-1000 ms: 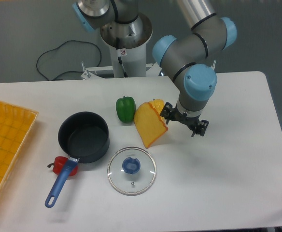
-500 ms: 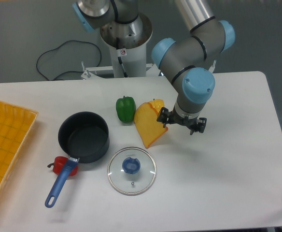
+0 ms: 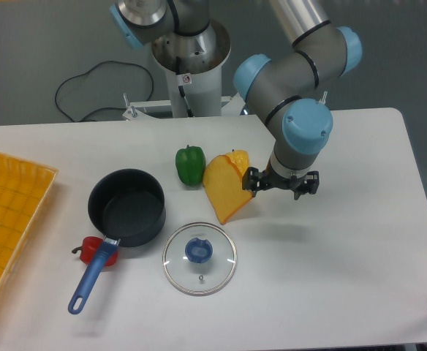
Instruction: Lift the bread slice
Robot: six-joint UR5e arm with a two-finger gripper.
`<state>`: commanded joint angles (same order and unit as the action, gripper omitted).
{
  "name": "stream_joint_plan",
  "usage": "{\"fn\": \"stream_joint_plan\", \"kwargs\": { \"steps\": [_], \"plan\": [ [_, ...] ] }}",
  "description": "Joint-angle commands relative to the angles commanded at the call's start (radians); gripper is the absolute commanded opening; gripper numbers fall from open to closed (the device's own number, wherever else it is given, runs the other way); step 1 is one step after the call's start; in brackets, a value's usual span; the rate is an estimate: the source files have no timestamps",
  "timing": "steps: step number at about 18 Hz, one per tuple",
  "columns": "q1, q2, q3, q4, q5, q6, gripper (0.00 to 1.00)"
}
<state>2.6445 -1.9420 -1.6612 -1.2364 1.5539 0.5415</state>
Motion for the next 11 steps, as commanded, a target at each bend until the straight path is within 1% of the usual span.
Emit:
{"fn": "stream_joint_plan", "kwargs": {
  "steps": [2,4,7,11],
  "plan": [
    [0.005,0.005,-0.023,-0.018,-0.006,-0.002,1.0],
    [-0.004,0.0,-0.025,-0.02,-0.015,-0.014,1.0],
    [-0.02,-0.017,-0.023,-0.012,-0.077,-0.054,1.0],
    [-0.018,-0.017,-0.022,-0.014,-0.075,-0.052,1.0]
  ]
}}
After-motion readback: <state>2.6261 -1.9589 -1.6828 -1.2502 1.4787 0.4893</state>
